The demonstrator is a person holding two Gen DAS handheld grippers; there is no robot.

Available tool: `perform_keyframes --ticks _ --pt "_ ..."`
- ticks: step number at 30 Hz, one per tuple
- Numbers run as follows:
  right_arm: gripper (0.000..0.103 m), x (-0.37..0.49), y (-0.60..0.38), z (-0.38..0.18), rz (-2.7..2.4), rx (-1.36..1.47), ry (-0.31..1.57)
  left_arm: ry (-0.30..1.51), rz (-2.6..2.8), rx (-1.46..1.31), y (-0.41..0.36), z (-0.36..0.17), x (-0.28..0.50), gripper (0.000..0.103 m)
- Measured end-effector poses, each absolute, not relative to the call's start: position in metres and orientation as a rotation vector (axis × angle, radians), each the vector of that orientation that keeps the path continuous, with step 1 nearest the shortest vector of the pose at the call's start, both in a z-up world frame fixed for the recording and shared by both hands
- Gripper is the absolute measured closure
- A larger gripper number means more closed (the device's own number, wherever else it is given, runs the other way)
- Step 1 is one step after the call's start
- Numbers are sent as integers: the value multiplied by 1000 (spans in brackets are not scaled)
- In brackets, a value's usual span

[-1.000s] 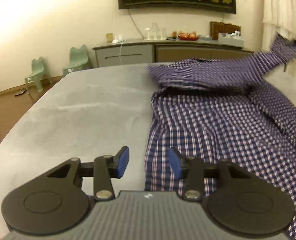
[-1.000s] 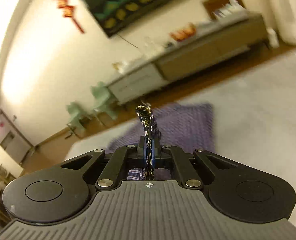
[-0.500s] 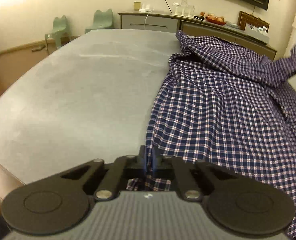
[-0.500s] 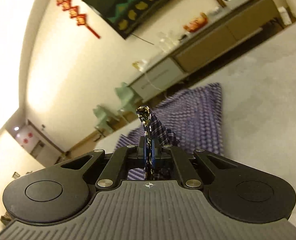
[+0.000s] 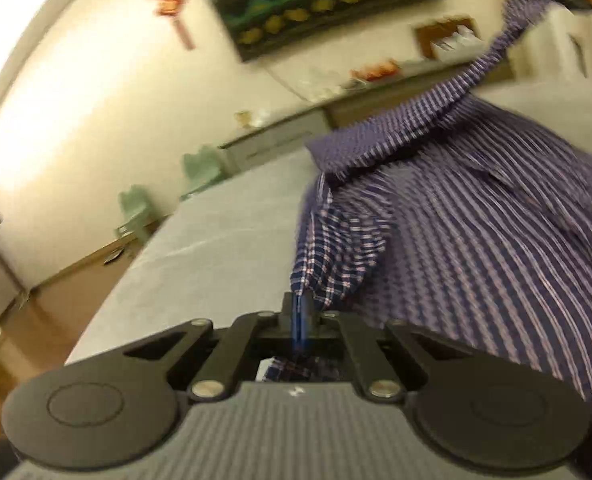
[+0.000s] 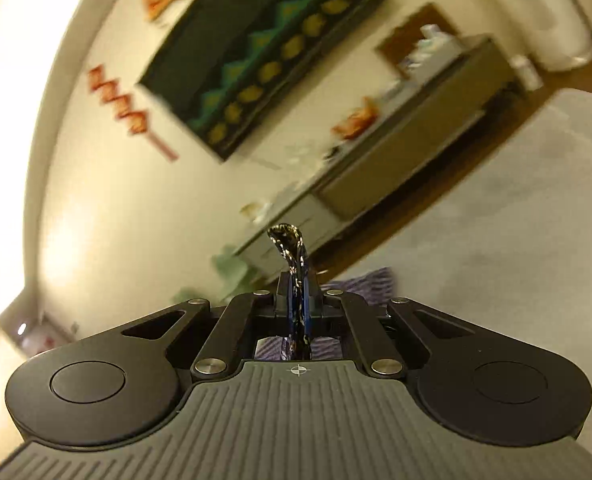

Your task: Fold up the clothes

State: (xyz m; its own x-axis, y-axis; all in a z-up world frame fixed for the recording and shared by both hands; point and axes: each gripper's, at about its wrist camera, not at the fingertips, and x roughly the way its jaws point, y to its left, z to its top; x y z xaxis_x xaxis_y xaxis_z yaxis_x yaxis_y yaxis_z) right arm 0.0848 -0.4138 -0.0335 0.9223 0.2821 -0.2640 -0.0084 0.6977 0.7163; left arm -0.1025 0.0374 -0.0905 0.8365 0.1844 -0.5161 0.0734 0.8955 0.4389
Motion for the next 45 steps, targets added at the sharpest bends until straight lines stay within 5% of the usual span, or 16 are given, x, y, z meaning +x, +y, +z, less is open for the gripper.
perform_keyframes --ticks 11,14,15,20,25,34,38,42,45 --pt "98 106 -390 -80 -91 498 598 758 -16 174 81 -91 -94 101" --pt "63 98 -395 -80 -256 431 585 738 -21 183 82 -94 -96 99" --pt "58 92 -392 -75 -320 387 553 729 -18 182 84 -94 -96 98" --pt "58 73 -331 -32 -309 178 391 732 1 81 106 -93 -93 95" --pt "49 118 -155 -42 380 24 608 720 -9 49 111 -93 -87 97" --pt "51 232 -32 -140 464 249 1012 660 -2 -6 124 -86 -85 100" --pt "96 257 -17 -144 468 297 925 679 -2 -21 128 -88 -79 101" --pt "101 282 -8 -126 502 335 760 725 25 -20 130 -94 -76 101" --pt "101 289 -7 -134 502 352 803 741 47 -22 131 -96 -77 102"
